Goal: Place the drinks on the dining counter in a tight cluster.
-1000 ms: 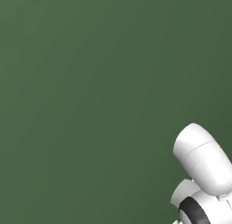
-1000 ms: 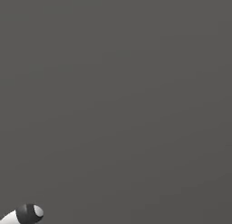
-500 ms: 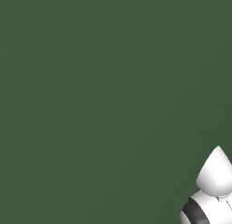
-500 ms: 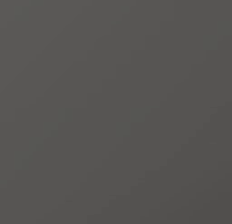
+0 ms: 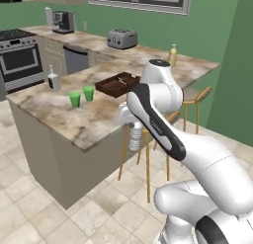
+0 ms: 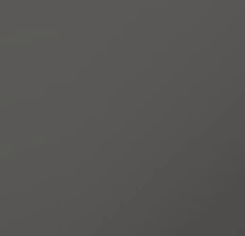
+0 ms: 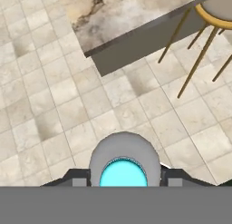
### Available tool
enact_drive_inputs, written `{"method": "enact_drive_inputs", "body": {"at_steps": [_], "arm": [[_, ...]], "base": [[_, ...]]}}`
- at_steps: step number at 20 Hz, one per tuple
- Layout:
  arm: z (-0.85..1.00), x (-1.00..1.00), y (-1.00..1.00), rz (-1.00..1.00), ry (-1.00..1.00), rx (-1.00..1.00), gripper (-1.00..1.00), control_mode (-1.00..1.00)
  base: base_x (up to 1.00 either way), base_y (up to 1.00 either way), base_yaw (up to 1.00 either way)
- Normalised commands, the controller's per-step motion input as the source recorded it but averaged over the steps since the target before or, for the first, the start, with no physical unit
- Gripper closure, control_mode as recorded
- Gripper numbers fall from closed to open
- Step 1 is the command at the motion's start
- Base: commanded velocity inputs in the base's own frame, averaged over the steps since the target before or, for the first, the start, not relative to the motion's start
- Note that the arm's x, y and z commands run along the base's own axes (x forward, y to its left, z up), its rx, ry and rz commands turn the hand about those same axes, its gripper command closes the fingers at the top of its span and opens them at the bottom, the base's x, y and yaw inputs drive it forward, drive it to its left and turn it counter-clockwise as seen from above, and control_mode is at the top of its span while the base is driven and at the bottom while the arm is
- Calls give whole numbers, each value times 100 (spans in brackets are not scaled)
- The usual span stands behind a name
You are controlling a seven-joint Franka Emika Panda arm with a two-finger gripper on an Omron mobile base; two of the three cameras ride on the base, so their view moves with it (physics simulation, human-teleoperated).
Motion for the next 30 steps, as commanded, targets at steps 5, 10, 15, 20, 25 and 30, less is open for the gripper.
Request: {"method": "enact_drive_inputs", "body": {"at_steps": [5,10,15,20,25,30], "arm": [[0,0,0,0,0,0,100,100],[0,0,0,0,0,0,100,100],[0,0,0,0,0,0,100,100],[0,0,0,0,0,0,100,100],[0,0,0,0,0,0,100,100],[0,0,0,0,0,0,100,100]], "base": [[20,100,-28],[26,100,-31],[27,100,-31],[41,100,-40],[46,100,-50],[24,100,-46]]}}
